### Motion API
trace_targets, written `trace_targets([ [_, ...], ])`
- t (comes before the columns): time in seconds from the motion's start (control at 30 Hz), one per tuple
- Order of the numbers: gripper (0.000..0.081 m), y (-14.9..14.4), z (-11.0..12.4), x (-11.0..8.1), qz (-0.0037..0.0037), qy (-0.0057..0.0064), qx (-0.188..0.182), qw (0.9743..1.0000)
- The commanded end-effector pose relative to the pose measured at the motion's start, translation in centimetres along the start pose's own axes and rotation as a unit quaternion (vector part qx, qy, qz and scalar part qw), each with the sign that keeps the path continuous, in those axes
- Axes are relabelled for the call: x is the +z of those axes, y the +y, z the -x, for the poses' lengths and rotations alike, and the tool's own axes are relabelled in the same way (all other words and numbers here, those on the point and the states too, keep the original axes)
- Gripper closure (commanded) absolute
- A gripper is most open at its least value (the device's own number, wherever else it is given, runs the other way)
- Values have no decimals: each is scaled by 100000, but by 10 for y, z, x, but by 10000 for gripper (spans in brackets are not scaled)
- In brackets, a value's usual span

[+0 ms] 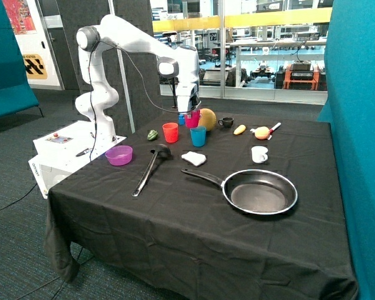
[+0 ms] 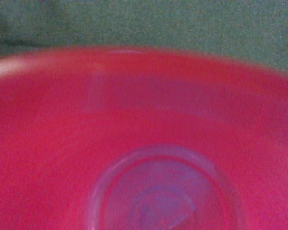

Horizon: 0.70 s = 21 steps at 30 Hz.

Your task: Stack the cups

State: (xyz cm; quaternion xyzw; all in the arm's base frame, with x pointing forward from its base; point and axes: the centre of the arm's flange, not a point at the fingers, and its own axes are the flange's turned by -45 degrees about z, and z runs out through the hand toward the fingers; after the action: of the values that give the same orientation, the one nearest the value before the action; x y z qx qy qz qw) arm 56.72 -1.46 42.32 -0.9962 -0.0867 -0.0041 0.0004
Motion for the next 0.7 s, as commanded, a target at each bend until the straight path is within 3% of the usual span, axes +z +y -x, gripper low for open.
trace_targets([
  [0.0,808,1,-5,3,-1,-415,-34,99999],
  [0.67,808,-13,-4,15,-5,-415,-1063,99993],
])
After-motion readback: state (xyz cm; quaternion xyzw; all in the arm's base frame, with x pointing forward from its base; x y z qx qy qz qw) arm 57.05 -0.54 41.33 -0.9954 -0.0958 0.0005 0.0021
